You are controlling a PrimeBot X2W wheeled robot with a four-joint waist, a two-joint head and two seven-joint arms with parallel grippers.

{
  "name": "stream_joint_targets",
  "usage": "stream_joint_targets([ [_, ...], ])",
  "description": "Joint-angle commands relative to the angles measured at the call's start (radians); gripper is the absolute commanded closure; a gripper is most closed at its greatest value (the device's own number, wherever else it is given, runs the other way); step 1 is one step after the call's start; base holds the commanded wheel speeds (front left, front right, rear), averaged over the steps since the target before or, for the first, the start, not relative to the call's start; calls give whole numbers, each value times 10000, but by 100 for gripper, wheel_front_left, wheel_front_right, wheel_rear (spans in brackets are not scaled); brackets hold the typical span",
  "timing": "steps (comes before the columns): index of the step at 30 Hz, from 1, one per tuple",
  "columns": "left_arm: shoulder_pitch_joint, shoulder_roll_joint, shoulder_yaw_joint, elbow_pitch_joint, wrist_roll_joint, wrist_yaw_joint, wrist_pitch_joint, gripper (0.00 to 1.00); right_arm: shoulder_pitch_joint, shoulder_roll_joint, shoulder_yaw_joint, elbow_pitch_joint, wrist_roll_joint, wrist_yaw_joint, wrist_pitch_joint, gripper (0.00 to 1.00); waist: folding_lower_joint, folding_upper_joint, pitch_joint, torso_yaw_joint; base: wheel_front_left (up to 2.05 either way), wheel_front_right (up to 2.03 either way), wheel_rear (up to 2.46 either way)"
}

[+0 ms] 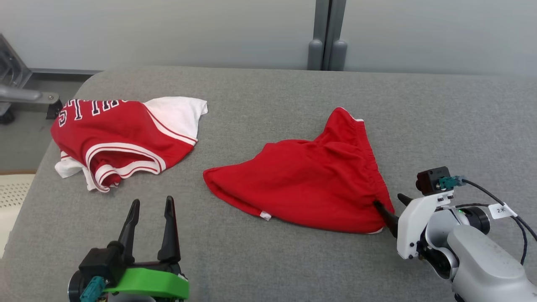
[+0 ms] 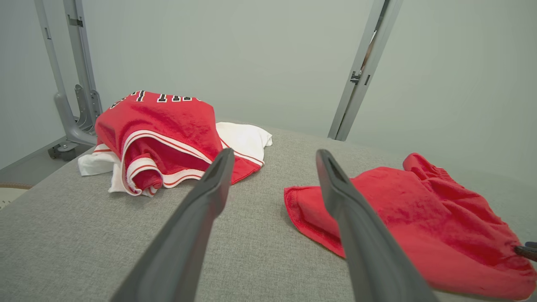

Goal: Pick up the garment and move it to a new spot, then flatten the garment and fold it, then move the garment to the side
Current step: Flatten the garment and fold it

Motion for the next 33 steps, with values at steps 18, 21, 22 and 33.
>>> stream_joint_targets([
  [18, -339, -230, 410, 335, 266, -243, -1, 0, -877, -1067, 1138, 242, 2229, -3, -1266, 100, 0, 0, 219, 166, 0, 0, 0],
  [21, -399, -248, 355, 357, 289, -299, -2, 0, -1032, -1450, 895, 521, 2498, -3, -1211, 100, 0, 0, 346, 197, 0, 0, 0],
  [22, -429, -255, 335, 371, 287, -300, -1, 0, -1081, -1581, 828, 596, 2542, -3, -1165, 100, 0, 0, 400, 223, 0, 0, 0],
  [33, -673, -298, 225, 554, 222, -264, -1, 0, -1479, -2392, 385, 1934, 2573, -4, -810, 100, 0, 0, 866, 519, 0, 0, 0],
])
